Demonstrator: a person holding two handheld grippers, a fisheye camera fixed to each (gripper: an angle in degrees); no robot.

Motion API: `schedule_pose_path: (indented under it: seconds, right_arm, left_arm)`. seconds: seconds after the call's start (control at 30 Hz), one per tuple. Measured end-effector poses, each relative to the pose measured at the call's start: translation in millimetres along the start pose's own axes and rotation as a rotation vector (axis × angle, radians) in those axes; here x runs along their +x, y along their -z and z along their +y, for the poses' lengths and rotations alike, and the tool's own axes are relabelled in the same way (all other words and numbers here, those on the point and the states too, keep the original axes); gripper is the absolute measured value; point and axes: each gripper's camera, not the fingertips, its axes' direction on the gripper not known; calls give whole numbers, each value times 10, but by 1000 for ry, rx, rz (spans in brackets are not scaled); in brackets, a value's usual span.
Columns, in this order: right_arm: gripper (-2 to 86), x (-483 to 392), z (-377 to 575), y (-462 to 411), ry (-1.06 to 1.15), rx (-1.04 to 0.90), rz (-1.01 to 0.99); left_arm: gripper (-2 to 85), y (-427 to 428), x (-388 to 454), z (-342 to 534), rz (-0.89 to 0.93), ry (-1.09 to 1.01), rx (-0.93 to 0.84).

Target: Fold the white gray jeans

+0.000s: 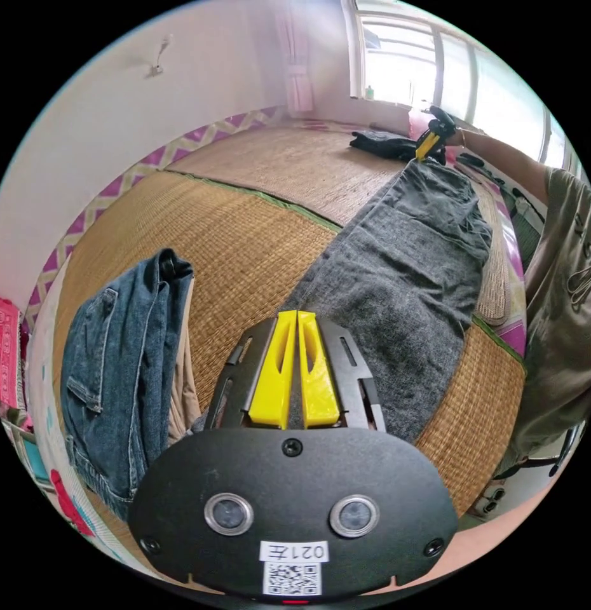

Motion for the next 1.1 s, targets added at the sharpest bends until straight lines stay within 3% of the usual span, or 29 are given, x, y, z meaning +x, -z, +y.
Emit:
schedule_pose_path:
  seconds: [0.2,0.4,0.57,0.77,0.9,1.0,1.1]
  right_arm:
    - [-7,-831,558,855,71,152,140]
    - [-9,-2263,1478,1478,99,256,191]
    - [-10,-3199,1972,1212,24,198,113]
    - [-8,-3538,2413,363,-141,109,-33]
    - [-4,-3555,2577,274,-243,145,-41]
    - [4,-3554,2648,513,-264,183,-77]
    - [26,-3508,2786,938,-278,411,-92]
  left_arm:
    - [-9,1231,601,309,-5,-99,206]
    - [-9,2013,1601,1171,40,-120,279]
    - [-9,1789,2005,1885,121,13,213]
    - [-10,1117,2017,2699,315,247,204]
    - [-9,896,2022,3034,384,349,205]
    - [-8,1083,2053,3189,391,350,301]
    - [-4,1506,1957,3383,297,423,532]
